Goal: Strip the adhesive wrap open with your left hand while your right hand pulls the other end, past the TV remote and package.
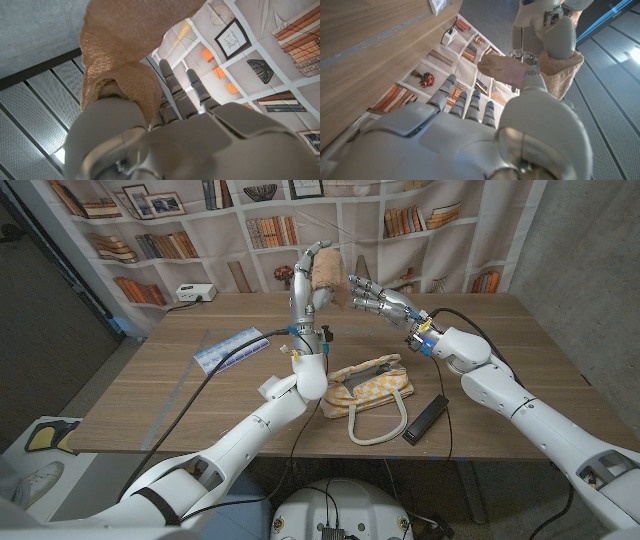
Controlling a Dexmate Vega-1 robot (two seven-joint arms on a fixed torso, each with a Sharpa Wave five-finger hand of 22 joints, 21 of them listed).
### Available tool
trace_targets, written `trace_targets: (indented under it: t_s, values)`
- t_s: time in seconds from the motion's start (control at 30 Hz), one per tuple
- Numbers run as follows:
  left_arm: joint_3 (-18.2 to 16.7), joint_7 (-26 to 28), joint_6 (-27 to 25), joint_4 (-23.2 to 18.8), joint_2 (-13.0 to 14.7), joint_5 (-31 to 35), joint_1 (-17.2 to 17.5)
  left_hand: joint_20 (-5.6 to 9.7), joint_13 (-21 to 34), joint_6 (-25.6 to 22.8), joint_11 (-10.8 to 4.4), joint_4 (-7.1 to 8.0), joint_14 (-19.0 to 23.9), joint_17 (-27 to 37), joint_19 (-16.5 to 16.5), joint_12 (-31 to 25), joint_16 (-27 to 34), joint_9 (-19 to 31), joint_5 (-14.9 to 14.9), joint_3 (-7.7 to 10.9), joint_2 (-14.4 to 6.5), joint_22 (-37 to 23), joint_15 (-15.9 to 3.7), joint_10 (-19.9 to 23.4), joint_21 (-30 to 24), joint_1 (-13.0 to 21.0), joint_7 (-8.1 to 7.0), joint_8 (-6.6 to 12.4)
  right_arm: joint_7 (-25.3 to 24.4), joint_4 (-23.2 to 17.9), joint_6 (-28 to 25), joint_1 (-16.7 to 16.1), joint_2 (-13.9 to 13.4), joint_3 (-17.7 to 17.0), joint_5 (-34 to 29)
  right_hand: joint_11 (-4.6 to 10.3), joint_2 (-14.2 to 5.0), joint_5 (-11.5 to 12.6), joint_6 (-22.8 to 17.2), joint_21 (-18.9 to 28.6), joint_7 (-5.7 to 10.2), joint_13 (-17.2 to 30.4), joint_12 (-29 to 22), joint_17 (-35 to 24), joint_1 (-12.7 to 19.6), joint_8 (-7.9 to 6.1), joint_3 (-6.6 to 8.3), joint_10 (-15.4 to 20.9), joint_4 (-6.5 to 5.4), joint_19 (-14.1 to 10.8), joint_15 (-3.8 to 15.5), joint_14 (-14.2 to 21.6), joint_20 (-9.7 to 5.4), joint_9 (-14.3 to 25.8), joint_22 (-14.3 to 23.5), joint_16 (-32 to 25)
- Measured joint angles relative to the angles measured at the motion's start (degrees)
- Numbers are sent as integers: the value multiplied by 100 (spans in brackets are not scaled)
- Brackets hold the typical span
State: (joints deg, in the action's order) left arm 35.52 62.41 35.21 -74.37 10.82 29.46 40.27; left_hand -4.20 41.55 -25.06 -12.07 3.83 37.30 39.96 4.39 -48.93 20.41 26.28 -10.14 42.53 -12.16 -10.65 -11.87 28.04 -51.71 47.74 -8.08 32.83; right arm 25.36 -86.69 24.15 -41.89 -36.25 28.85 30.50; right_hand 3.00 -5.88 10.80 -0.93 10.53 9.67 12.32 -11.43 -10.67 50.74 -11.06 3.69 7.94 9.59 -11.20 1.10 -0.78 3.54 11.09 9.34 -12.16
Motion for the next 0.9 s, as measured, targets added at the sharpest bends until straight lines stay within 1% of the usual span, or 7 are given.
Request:
trace_targets:
  t_s: [0.17,0.3,0.5,0.67,0.73,0.8,0.9]
  values:
    - [46,22,-31,-5,12,15,-10,-31,1,0,1,-19,0,25,-31,-24,0,0,0,-19,-6,0,0,-1,-22,41,0,0,131,-5,33,41,-6,36,0,84,-64,0,81,0,72,-8,22,-15,162,8,92,-85,-19,-74,-61,19,313,-1,0,0]
    - [85,42,-59,-5,15,25,-27,-31,1,0,1,-19,0,27,-31,-25,0,0,0,-19,-12,0,0,-1,-22,47,0,0,281,23,69,86,5,63,60,206,-148,0,26,0,214,-30,68,-14,391,8,228,-314,-8,-94,-57,23,333,-1,12,0]
    - [149,73,-92,14,17,37,-56,-31,-1,0,1,5,1,27,-31,-25,0,-27,0,-43,-20,0,0,-1,-21,55,0,0,588,174,126,186,62,114,210,326,-236,23,65,12,274,-61,132,-14,745,8,417,-879,-6,-154,1,-35,388,-1,15,51]
    - [187,99,-112,50,16,42,-72,-31,-5,-1,2,-19,1,26,-31,-48,0,-27,0,-67,-12,-1,0,-3,-21,108,1,0,789,405,164,324,183,171,326,400,-293,52,76,116,285,-89,132,-41,1051,8,570,-1224,12,-561,1,-126,527,-1,15,51]
    - [187,104,-116,50,16,42,-72,-31,-4,-1,10,-19,1,26,-31,-53,0,-27,0,-67,-12,-1,0,-11,-22,108,1,0,789,471,164,358,216,185,326,451,-322,67,103,156,297,-89,132,-41,1160,8,634,-1293,17,-712,11,-136,512,-1,15,51]
    - [223,107,-117,88,16,43,-96,-31,-4,-1,8,-19,1,26,-31,-54,0,-27,0,-67,-12,-1,0,-9,-21,108,1,0,1018,509,178,381,243,195,453,530,-319,67,128,218,292,-89,132,-41,1280,8,686,-1376,3,-933,11,-136,446,-1,41,51]
    - [245,112,-120,106,16,43,-110,-31,-2,-1,7,-19,1,26,-31,-55,0,-27,0,-67,-12,-1,1,-8,-43,108,0,0,1151,593,189,426,315,211,535,704,-328,67,128,363,292,-92,126,-95,1437,8,778,-1731,-53,-1458,68,-6,207,-1,68,-32]
